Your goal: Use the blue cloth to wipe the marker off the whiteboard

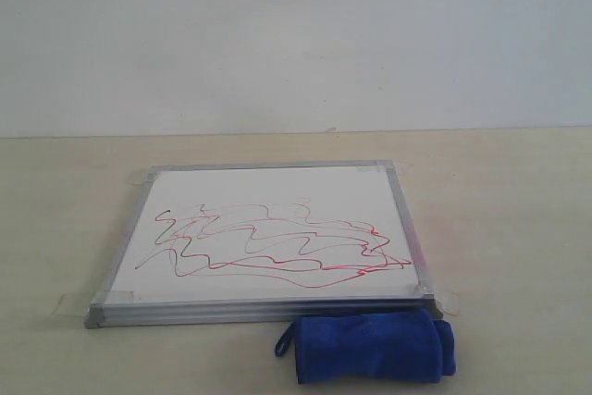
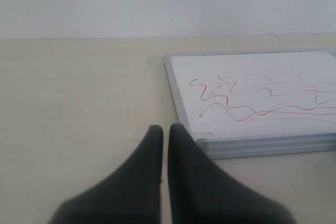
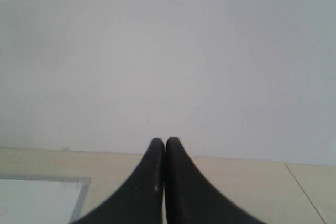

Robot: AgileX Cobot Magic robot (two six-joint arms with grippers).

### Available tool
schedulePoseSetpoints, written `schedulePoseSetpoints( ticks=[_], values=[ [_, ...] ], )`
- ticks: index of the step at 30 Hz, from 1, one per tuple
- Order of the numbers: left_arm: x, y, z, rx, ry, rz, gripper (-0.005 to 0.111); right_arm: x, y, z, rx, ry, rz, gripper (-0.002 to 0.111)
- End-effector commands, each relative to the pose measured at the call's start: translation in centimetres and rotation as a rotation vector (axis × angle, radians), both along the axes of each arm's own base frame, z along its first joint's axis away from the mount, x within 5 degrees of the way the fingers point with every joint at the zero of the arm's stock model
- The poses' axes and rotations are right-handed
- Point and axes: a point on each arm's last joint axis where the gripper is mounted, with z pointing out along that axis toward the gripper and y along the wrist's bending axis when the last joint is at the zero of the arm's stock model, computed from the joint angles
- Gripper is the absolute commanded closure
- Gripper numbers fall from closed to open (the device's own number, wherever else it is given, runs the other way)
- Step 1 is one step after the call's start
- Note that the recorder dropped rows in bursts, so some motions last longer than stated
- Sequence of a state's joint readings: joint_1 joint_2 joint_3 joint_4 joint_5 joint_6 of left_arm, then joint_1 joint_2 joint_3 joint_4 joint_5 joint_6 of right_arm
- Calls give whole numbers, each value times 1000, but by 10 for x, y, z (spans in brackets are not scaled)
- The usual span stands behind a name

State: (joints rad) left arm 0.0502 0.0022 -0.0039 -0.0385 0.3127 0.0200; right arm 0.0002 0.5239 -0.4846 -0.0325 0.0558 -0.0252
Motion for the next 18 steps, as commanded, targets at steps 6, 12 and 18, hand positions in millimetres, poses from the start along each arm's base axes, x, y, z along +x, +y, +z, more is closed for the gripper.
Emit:
schedulePoseSetpoints(
  ticks=[6, 12, 18],
  values=[
    [0, 0, -1, -7, -4, -1, 103, 45, -2, -2, 27, 218, -14, 108],
    [0, 0, -1, -7, -4, -1, 103, 92, 10, -3, -185, 581, 93, 108],
    [0, 0, -1, -7, -4, -1, 103, 130, 50, -14, -381, 899, 335, 108]
  ],
)
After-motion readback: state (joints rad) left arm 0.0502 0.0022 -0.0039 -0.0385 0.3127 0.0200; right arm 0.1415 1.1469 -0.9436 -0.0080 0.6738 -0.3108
